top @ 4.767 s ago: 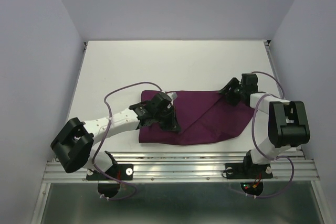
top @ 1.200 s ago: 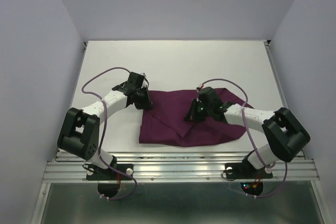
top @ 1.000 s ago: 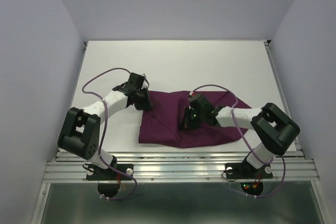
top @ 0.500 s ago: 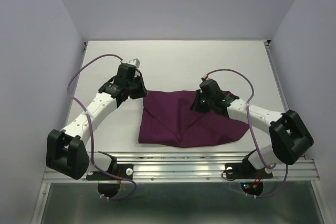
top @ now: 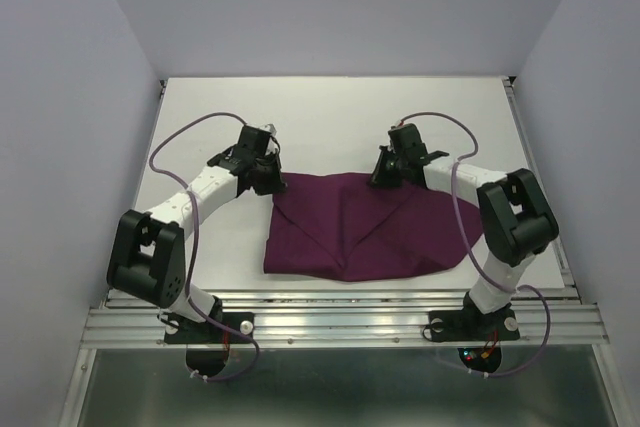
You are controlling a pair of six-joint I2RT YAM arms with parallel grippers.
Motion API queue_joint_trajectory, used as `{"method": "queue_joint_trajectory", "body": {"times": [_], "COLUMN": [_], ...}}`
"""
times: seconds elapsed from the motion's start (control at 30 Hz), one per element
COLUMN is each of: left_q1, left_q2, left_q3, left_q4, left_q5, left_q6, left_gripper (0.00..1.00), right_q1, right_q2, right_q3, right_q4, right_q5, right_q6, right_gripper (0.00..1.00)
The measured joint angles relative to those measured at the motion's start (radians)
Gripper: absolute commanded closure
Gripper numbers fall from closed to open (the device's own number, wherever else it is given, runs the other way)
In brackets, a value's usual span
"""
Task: Prepare the surgical pack
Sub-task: Pack the surgical kit at the center of the board.
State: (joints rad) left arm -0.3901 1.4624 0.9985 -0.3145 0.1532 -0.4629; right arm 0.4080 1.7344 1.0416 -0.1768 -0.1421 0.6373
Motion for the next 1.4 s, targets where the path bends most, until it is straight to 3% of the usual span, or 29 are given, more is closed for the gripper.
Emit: {"method": "queue_joint_trajectory", "body": {"times": [0.4,0.83,1.1,1.4], "left_q1": [0.019,0.031,0.039,0.066], "left_q2": [0.122,0.080,0.077,0.055], "left_q3": [-0.009,0.000,0.005,-0.005], "left_q4": [0.038,0.008,0.007,0.012], "left_q5": [0.007,-0.006,-0.008,-0.006], "left_q6": [0.004,0.007,0.009,0.009], "left_gripper": [1.00,1.00,1.00,1.00], "right_q1": [0.032,0.091,0.130,0.092], "right_q2": [0.238,0.134,0.230,0.195], "right_q3": [0.186,0.156,0.177,0.167], "right_q4": [0.041,0.029,0.050,0.034], "right_q5": [-0.045,0.041,0.025,0.080], "right_q6": [0.027,0.024,0.047,0.035], "right_gripper": [0.99,0.99,0.99,0.99]}}
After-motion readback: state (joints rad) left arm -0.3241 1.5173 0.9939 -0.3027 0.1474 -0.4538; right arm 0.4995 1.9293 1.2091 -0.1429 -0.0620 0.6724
